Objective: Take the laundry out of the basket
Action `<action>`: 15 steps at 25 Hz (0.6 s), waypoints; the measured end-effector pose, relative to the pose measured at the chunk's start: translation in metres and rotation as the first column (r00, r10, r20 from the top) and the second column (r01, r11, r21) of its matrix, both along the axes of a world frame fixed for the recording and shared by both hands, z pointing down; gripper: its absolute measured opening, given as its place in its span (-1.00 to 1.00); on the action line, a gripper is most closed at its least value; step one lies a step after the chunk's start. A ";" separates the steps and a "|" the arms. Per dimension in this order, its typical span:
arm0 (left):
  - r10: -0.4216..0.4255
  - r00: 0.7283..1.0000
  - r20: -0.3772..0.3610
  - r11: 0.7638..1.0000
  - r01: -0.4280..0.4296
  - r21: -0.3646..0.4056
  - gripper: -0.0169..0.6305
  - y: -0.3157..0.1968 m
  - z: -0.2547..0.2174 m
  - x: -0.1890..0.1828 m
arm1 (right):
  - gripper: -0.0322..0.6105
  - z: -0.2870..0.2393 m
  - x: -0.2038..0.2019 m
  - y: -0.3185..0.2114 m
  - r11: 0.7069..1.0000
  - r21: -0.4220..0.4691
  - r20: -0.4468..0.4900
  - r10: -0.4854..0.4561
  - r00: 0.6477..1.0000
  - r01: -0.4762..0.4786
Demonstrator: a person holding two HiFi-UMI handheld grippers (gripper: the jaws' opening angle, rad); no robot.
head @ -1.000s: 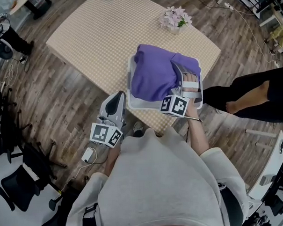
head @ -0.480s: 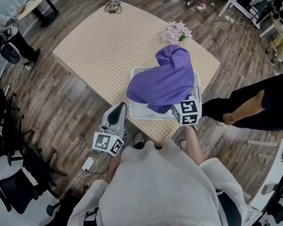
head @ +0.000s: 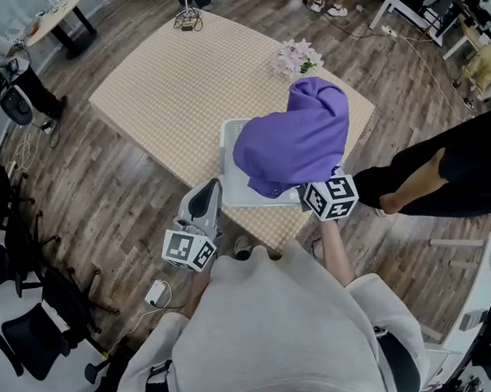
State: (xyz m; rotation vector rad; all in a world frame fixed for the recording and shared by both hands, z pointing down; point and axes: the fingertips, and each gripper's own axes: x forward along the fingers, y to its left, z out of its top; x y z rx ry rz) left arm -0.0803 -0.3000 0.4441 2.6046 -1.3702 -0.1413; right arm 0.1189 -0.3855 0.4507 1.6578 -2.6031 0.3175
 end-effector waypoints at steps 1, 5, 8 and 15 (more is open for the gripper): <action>0.006 1.000 -0.002 1.000 -0.006 0.004 -0.92 0.001 -0.001 0.002 | -0.08 0.000 -0.001 0.003 1.000 0.002 -0.009 -0.002 1.000 0.002; 0.029 1.000 -0.007 0.999 -0.029 0.023 -0.92 0.006 -0.008 0.008 | -0.08 -0.008 -0.002 0.014 1.000 0.015 -0.001 -0.003 1.000 0.003; 0.044 0.999 -0.013 0.998 -0.044 0.039 -0.92 0.011 -0.012 0.009 | -0.08 -0.024 -0.001 0.023 0.999 0.045 -0.001 0.002 1.000 -0.002; 0.103 0.995 -0.016 0.992 -0.102 0.070 -0.91 0.026 -0.022 0.001 | -0.08 -0.057 -0.001 0.059 0.990 0.122 0.006 0.066 0.998 -0.067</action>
